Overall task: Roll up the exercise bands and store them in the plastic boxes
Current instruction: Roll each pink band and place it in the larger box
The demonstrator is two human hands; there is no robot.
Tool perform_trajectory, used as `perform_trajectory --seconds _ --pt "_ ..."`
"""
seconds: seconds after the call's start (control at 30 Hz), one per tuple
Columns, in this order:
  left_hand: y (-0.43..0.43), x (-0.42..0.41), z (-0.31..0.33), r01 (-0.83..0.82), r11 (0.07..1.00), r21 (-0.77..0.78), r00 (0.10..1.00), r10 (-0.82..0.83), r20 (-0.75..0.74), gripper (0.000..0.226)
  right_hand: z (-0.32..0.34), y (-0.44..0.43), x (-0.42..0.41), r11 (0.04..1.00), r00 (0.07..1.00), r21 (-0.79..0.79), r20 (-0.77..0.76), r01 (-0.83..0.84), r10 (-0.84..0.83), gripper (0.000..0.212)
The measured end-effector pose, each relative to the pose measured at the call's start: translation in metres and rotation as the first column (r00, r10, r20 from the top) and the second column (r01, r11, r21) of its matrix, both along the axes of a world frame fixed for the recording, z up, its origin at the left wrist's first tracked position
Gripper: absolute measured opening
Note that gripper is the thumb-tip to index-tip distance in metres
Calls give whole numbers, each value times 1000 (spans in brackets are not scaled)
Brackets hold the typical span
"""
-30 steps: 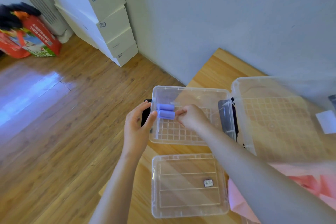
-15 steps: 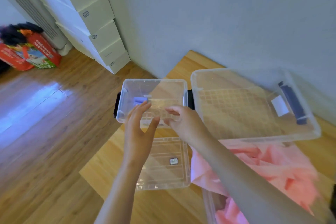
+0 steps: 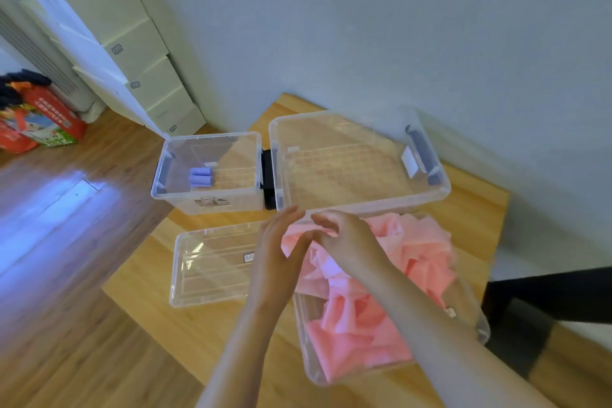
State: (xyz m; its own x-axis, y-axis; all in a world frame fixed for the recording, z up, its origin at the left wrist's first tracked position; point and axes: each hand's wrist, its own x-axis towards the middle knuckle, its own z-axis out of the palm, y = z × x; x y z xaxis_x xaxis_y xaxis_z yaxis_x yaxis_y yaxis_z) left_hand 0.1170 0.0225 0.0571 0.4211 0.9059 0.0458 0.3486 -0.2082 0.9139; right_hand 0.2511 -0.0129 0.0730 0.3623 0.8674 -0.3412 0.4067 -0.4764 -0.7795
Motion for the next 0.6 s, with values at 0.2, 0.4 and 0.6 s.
perform_trajectory --seconds 0.2,0.4,0.6 --pt "-8 3 15 41 999 1 997 -41 -59 38 17 -24 8 998 998 22 -38 57 -56 36" --pt "-6 -6 29 89 995 -34 990 -92 -103 35 33 -27 2 993 993 13 -14 116 -115 35" --pt "12 -27 53 191 981 -15 971 -191 -144 32 62 -18 -21 985 982 45 81 166 -169 39"
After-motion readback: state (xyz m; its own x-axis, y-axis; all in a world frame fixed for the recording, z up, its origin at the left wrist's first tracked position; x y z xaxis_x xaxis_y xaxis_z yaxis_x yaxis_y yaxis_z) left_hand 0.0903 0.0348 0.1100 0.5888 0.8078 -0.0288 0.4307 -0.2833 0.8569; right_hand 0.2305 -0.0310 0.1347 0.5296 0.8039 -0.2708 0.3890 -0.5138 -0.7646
